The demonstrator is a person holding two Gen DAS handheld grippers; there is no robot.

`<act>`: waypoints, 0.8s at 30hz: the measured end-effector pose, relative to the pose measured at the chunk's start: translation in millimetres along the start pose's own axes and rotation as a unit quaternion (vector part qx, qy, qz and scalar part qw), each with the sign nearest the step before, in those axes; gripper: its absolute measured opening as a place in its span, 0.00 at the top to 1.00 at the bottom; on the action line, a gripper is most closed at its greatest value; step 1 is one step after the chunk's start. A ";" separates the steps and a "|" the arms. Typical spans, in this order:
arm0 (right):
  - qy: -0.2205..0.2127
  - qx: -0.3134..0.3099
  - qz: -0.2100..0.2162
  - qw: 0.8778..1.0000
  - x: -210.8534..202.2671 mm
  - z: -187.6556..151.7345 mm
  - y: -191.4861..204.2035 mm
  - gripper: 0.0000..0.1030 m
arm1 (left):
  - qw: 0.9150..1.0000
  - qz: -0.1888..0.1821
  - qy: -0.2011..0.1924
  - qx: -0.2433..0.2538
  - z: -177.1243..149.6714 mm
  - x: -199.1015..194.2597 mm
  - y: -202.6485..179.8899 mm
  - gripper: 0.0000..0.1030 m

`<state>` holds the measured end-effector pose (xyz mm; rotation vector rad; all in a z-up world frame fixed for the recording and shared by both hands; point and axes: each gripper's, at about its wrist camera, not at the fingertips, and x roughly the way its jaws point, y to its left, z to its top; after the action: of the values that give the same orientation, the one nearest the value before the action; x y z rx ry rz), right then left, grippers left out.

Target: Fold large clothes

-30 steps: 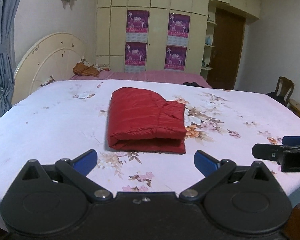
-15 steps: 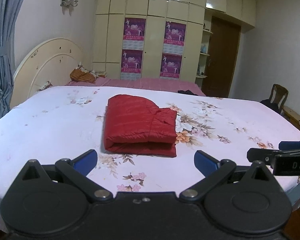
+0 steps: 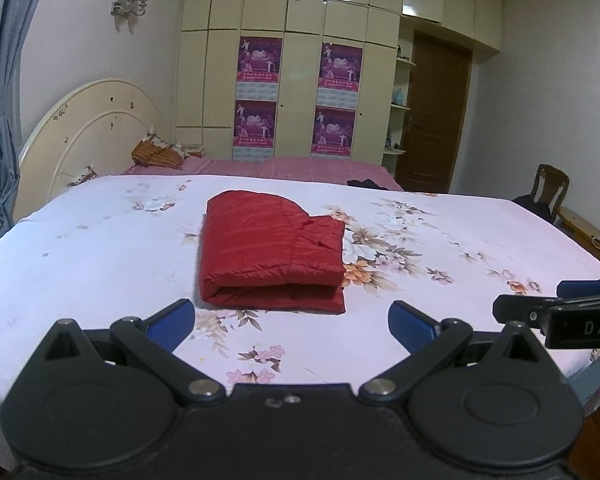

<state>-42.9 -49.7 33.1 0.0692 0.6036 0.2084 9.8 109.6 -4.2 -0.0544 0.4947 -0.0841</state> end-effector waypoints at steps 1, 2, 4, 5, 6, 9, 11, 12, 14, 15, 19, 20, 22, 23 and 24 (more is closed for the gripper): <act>0.000 0.000 0.000 1.000 0.3 0.2 -0.3 0.00 | 1.000 0.000 0.000 0.000 0.1 0.0 -0.1 0.00; 0.000 0.000 0.000 1.000 -0.3 0.3 -0.3 0.00 | 1.000 0.001 0.000 0.000 0.1 0.1 -0.6 0.00; 0.000 0.000 0.001 1.000 0.2 0.3 -0.6 0.00 | 1.000 0.001 0.000 0.001 0.2 0.6 -0.1 0.00; 0.000 0.001 0.001 1.000 0.1 0.7 -1.2 0.00 | 1.000 0.000 0.000 0.001 0.2 0.5 -0.1 0.00; 0.000 0.001 0.001 1.000 0.3 0.8 -1.5 0.00 | 1.000 0.001 0.000 0.001 0.3 0.5 -0.5 0.00; -0.002 0.002 0.001 1.000 -0.4 1.7 -2.4 0.00 | 1.000 0.002 -0.002 0.004 0.0 -0.6 -0.8 0.00; -0.003 0.002 0.001 1.000 -0.9 2.6 -2.1 0.00 | 1.000 0.001 -0.002 0.004 0.0 -0.4 -0.3 0.00; -0.003 0.002 0.001 1.000 -0.9 3.2 -2.8 0.00 | 1.000 0.001 -0.002 0.004 0.0 -0.4 -0.4 0.00; -0.003 0.002 0.000 1.000 -0.9 4.1 -3.7 0.00 | 1.000 0.001 -0.001 0.004 0.0 -0.5 -0.4 0.00; -0.003 0.003 0.001 1.000 -0.9 4.2 -3.9 0.00 | 1.000 0.001 -0.002 0.005 -0.1 -0.4 -0.3 0.00; -0.002 0.002 0.002 1.000 -0.3 4.7 -4.2 0.00 | 1.000 0.001 -0.002 0.004 0.1 -0.2 0.0 0.00; -0.002 0.003 0.002 1.000 -0.2 5.3 -4.9 0.00 | 1.000 0.002 -0.001 0.005 0.0 -0.2 -0.2 0.00; -0.001 0.003 0.002 1.000 1.1 6.1 -5.2 0.00 | 1.000 0.003 -0.001 0.006 1.2 -0.1 -1.1 0.00; 0.000 0.003 0.003 1.000 1.3 6.4 -5.8 0.00 | 1.000 0.003 0.000 0.006 1.2 -0.1 -1.2 0.00; 0.000 0.004 0.004 1.000 1.5 6.7 -5.6 0.00 | 1.000 0.003 -0.001 0.005 1.1 -0.1 -1.3 0.00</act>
<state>-36.9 -54.9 37.0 0.0783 0.6034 0.2135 10.2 108.4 -3.1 -0.0435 0.4926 -0.0797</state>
